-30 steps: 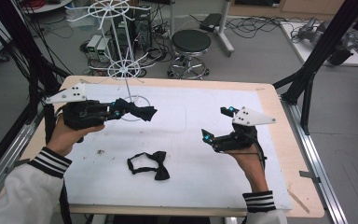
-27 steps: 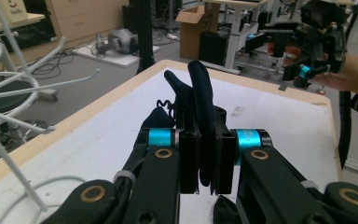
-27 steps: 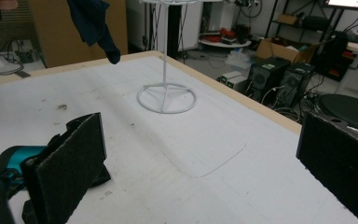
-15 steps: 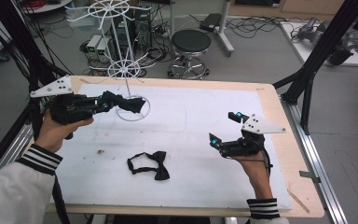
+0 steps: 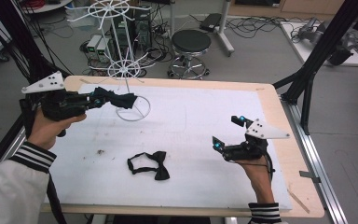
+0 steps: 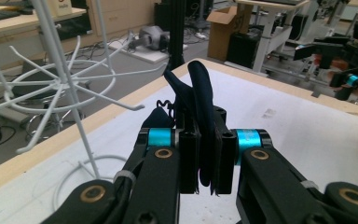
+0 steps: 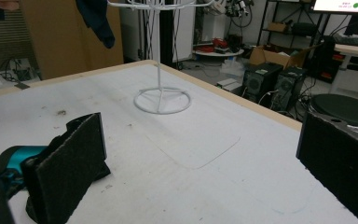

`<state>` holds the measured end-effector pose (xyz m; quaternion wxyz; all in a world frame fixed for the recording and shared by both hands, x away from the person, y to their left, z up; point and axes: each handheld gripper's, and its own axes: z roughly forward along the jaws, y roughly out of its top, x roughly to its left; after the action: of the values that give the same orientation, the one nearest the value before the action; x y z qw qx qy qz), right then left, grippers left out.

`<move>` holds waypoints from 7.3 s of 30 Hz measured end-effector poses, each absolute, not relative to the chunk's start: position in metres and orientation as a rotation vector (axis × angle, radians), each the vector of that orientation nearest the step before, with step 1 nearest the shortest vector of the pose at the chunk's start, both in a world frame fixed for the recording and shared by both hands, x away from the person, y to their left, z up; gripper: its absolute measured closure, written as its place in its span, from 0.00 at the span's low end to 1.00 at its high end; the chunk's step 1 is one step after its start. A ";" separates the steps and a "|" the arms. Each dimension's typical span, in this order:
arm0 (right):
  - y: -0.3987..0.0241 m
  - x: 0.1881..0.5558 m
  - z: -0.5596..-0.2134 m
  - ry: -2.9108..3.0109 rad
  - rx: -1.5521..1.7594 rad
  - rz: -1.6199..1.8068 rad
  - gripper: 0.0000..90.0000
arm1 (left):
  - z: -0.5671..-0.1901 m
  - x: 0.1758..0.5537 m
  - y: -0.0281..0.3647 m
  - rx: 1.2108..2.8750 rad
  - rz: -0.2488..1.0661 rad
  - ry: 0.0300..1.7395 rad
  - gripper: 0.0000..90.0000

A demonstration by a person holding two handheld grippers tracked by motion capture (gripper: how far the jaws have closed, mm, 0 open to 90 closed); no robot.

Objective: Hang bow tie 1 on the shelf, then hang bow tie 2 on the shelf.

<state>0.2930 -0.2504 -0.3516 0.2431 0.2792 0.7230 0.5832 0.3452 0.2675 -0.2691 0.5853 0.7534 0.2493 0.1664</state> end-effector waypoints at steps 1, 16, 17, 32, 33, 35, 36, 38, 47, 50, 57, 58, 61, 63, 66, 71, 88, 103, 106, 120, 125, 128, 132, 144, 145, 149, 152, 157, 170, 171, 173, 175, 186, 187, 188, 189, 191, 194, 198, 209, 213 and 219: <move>-0.250 0.293 -0.352 1.976 0.763 1.594 0.01 | -0.269 0.345 0.267 1.757 0.388 0.581 0.93; -0.261 0.283 -0.366 1.953 0.781 1.607 0.01 | -0.266 0.361 0.273 1.753 0.417 0.640 0.93; -0.261 0.283 -0.367 1.954 0.790 1.607 0.01 | -0.266 0.362 0.273 1.753 0.412 0.645 0.93; -0.268 0.276 -0.380 1.955 0.810 1.601 0.01 | -0.266 0.375 0.266 1.733 0.407 0.675 0.93; -0.268 0.276 -0.381 1.955 0.816 1.604 0.01 | -0.264 0.375 0.265 1.732 0.410 0.670 0.93; -0.268 0.276 -0.382 1.951 0.812 1.605 0.01 | -0.262 0.376 0.264 1.735 0.415 0.667 0.93; -0.269 0.275 -0.382 1.949 0.813 1.603 0.01 | -0.261 0.376 0.263 1.737 0.416 0.668 0.93; -0.269 0.274 -0.383 1.943 0.814 1.609 0.01 | -0.260 0.378 0.261 1.742 0.422 0.669 0.93; -0.273 0.267 -0.391 1.900 0.812 1.630 0.01 | -0.262 0.387 0.262 1.736 0.438 0.708 0.93; -0.276 0.265 -0.395 1.884 0.818 1.632 0.01 | -0.263 0.390 0.262 1.734 0.440 0.729 0.93; -0.276 0.259 -0.404 1.868 0.818 1.635 0.01 | -0.268 0.398 0.260 1.728 0.438 0.763 0.93; -0.277 0.258 -0.405 1.861 0.810 1.640 0.01 | -0.268 0.399 0.260 1.729 0.433 0.766 0.93; -0.278 0.256 -0.409 1.853 0.811 1.633 0.01 | -0.271 0.402 0.260 1.723 0.417 0.776 0.93; -0.277 0.254 -0.410 1.856 0.815 1.606 0.01 | -0.272 0.404 0.259 1.718 0.417 0.785 0.93; -0.277 0.254 -0.413 1.842 0.798 1.624 0.01 | -0.272 0.404 0.259 1.718 0.422 0.786 0.92; -0.278 0.253 -0.418 1.830 0.818 1.626 0.01 | -0.273 0.405 0.259 1.717 0.429 0.801 0.89; -0.276 0.250 -0.427 1.799 0.795 1.589 0.01 | -0.268 0.398 0.263 1.714 0.474 0.751 0.15; -0.277 0.251 -0.434 1.762 0.810 1.582 0.01 | -0.263 0.370 0.265 1.658 0.567 0.607 0.02; -0.276 0.250 -0.435 1.760 0.819 1.582 0.01 | -0.266 0.366 0.267 1.659 0.576 0.594 0.02; -0.274 0.249 -0.442 1.710 0.831 1.562 0.01 | -0.285 0.337 0.278 1.586 0.627 0.535 0.02; -0.275 0.248 -0.445 1.706 0.837 1.571 0.01 | -0.297 0.326 0.280 1.580 0.638 0.528 0.02; -0.275 0.248 -0.446 1.704 0.834 1.566 0.01 | -0.306 0.321 0.279 1.565 0.646 0.525 0.02; -0.276 0.248 -0.448 1.702 0.837 1.566 0.01 | -0.318 0.314 0.278 1.553 0.647 0.518 0.02; -0.275 0.248 -0.453 1.707 0.830 1.554 0.01 | -0.344 0.300 0.278 1.551 0.644 0.517 0.02; -0.275 0.248 -0.453 1.707 0.831 1.553 0.01 | -0.346 0.300 0.279 1.553 0.642 0.520 0.02; -0.274 0.248 -0.453 1.704 0.829 1.553 0.01 | -0.353 0.299 0.280 1.550 0.627 0.522 0.02; -0.274 0.248 -0.453 1.705 0.828 1.552 0.01 | -0.358 0.299 0.282 1.551 0.621 0.528 0.02; -0.274 0.248 -0.453 1.704 0.828 1.552 0.01 | -0.363 0.299 0.284 1.544 0.611 0.541 0.02; -0.274 0.247 -0.453 1.711 0.832 1.555 0.01 | -0.359 0.298 0.282 1.553 0.612 0.529 0.02; -0.274 0.247 -0.453 1.711 0.832 1.555 0.01 | -0.359 0.298 0.282 1.552 0.611 0.527 0.02; -0.274 0.248 -0.453 1.711 0.824 1.553 0.01 | -0.358 0.298 0.282 1.558 0.609 0.520 0.02; -0.274 0.248 -0.453 1.712 0.824 1.548 0.01 | -0.357 0.299 0.281 1.562 0.601 0.518 0.02; -0.274 0.248 -0.453 1.711 0.826 1.556 0.01 | -0.344 0.308 0.261 1.658 0.569 0.449 0.02; -0.274 0.248 -0.453 1.711 0.823 1.555 0.01 | -0.342 0.308 0.258 1.670 0.569 0.437 0.02; -0.274 0.248 -0.453 1.711 0.823 1.555 0.01 | -0.340 0.308 0.256 1.680 0.557 0.428 0.02; -0.274 0.248 -0.453 1.713 0.822 1.551 0.01 | -0.339 0.309 0.254 1.691 0.543 0.418 0.02; -0.274 0.247 -0.453 1.716 0.824 1.550 0.01 | -0.336 0.309 0.248 1.726 0.537 0.402 0.02; -0.274 0.248 -0.453 1.712 0.824 1.553 0.01 | -0.331 0.311 0.242 1.743 0.524 0.382 0.02; -0.274 0.248 -0.453 1.711 0.821 1.552 0.01 | -0.325 0.314 0.233 1.775 0.505 0.350 0.02; -0.274 0.248 -0.453 1.711 0.824 1.546 0.01 | -0.320 0.326 0.207 1.904 0.451 0.259 0.02; -0.274 0.248 -0.453 1.711 0.824 1.542 0.01 | -0.320 0.327 0.195 1.939 0.428 0.230 0.02; -0.274 0.248 -0.453 1.711 0.827 1.553 0.01 | -0.321 0.331 0.179 1.977 0.404 0.177 0.02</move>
<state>0.2476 -0.2739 -0.4534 0.3369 0.3173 0.6565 0.5957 0.3307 0.1786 -0.3214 0.5294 0.8280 0.0742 0.1693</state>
